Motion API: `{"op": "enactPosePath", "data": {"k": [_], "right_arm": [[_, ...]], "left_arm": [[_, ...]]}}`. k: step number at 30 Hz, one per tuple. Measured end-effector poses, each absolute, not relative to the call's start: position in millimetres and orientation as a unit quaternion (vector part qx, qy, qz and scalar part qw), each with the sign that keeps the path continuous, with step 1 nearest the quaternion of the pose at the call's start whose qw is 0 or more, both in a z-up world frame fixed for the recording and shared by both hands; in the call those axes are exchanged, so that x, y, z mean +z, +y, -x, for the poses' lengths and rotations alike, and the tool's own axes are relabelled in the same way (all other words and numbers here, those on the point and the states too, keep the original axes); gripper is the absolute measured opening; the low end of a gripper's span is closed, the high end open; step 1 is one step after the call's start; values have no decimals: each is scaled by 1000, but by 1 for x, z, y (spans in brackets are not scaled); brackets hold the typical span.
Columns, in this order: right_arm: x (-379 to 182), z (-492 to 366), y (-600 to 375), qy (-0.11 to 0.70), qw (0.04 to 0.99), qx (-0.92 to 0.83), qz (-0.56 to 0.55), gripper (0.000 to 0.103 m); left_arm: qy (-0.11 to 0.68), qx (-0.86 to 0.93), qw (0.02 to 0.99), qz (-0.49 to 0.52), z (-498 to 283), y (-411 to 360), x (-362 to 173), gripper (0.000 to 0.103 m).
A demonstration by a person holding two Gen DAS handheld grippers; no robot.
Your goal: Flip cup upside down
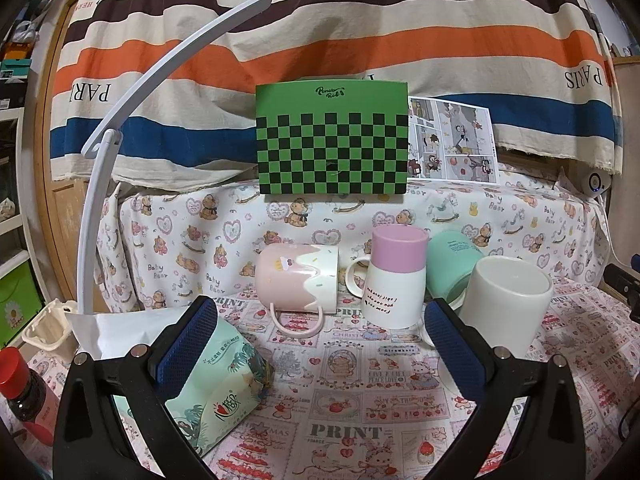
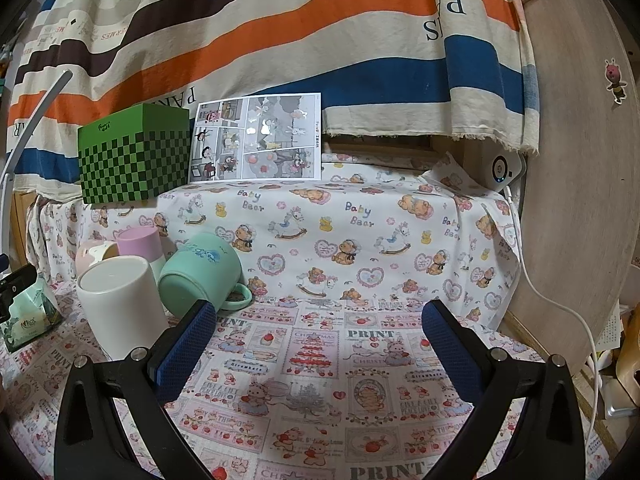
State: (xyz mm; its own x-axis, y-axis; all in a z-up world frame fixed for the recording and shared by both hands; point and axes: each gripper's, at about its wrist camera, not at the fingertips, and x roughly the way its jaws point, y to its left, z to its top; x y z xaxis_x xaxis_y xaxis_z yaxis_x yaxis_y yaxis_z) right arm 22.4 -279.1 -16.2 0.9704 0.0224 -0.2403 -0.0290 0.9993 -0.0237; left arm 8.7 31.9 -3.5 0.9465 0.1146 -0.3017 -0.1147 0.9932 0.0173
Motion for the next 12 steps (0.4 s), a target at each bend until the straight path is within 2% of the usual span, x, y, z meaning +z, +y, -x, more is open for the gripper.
{"op": "enactPosePath", "data": {"k": [12], "right_arm": [[-15, -19, -277, 116, 993, 8, 15, 103]], "left_arm": [[157, 54, 986, -1, -10, 31, -4, 103]]}}
